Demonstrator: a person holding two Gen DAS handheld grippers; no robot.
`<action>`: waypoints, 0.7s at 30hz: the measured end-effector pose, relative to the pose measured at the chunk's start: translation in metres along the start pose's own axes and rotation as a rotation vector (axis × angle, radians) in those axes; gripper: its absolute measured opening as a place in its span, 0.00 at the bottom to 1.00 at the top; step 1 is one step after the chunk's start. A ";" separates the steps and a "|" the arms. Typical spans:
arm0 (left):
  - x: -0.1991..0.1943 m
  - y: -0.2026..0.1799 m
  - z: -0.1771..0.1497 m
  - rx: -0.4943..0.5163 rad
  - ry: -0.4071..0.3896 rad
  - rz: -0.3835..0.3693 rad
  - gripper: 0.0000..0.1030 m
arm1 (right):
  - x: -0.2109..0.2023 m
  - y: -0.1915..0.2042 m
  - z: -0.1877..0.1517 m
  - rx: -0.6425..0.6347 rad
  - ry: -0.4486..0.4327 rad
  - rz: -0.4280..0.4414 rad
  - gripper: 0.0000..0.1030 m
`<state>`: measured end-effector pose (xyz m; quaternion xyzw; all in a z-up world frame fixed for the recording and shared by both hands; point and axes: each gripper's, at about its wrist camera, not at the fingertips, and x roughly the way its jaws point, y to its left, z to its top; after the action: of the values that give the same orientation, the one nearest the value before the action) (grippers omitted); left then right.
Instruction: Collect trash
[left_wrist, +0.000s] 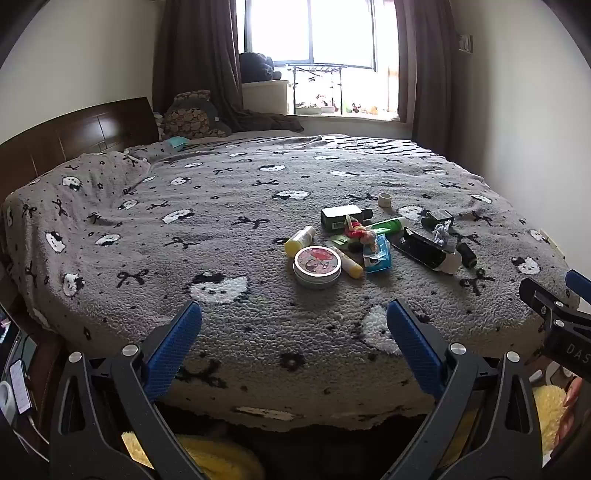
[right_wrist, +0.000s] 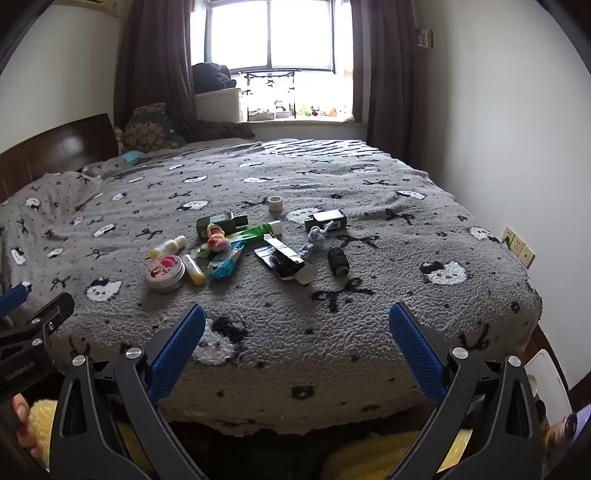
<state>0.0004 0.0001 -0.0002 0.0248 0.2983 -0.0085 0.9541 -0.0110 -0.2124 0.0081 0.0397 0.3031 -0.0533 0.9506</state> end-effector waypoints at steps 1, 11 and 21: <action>0.000 0.000 0.000 -0.002 -0.002 -0.001 0.92 | 0.000 0.000 0.000 -0.001 0.001 0.000 0.97; -0.001 0.000 0.000 -0.002 -0.008 -0.002 0.92 | -0.001 0.003 0.000 -0.005 0.002 -0.006 0.97; -0.002 0.000 0.001 -0.001 -0.009 0.000 0.92 | -0.002 0.001 0.002 -0.006 0.002 0.002 0.97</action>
<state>-0.0009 0.0005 0.0020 0.0242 0.2941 -0.0086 0.9554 -0.0116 -0.2116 0.0109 0.0371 0.3042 -0.0512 0.9505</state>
